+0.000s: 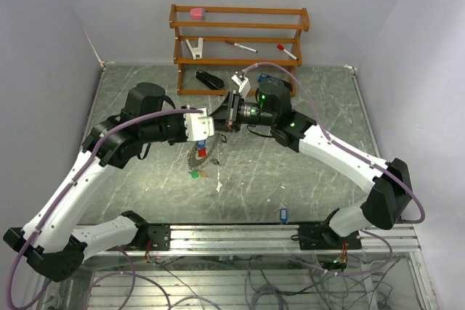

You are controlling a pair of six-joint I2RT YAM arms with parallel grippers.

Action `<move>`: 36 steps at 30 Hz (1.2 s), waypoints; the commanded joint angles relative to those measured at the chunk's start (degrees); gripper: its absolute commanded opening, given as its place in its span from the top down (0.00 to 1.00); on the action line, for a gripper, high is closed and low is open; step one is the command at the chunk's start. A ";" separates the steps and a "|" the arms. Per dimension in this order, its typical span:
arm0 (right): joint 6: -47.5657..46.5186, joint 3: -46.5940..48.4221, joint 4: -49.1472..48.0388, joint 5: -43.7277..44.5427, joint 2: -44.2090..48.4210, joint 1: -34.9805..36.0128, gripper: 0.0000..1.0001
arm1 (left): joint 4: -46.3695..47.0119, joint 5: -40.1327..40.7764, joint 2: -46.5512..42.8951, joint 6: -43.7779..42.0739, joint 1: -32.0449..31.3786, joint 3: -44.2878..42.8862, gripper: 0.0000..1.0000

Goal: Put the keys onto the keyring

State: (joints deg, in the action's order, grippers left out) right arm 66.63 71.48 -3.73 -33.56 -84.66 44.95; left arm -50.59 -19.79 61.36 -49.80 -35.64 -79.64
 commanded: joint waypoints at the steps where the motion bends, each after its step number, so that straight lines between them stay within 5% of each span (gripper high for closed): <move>1: -1.88 1.17 0.25 -3.10 2.16 -0.42 1.00 | 12.88 -1.76 -4.69 4.83 3.30 4.59 0.59; 12: -5.59 0.45 6.19 -7.99 5.45 -4.05 1.00 | 24.80 -4.01 -8.28 15.71 7.83 14.81 0.63; 20: -24.15 -3.30 26.27 2.15 3.30 -5.35 1.00 | 32.06 15.84 -9.12 23.47 12.87 21.47 0.64; 22: -27.44 -2.59 25.26 3.42 0.03 -4.63 0.81 | 33.24 19.86 -8.92 26.86 15.23 22.03 0.63; 26: -36.42 5.60 27.19 7.20 -12.17 -3.75 0.67 | 31.28 23.42 -6.37 31.20 21.04 21.07 0.57; 36: -51.69 39.98 42.10 13.05 -42.64 -1.95 0.67 | 29.05 21.27 -3.25 32.21 30.08 20.45 0.47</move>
State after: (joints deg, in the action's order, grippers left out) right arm 21.87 100.47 30.33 -23.51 -120.70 42.24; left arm -22.59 1.37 59.00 -18.72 -6.39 -57.78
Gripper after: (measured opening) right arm 0.335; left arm 0.523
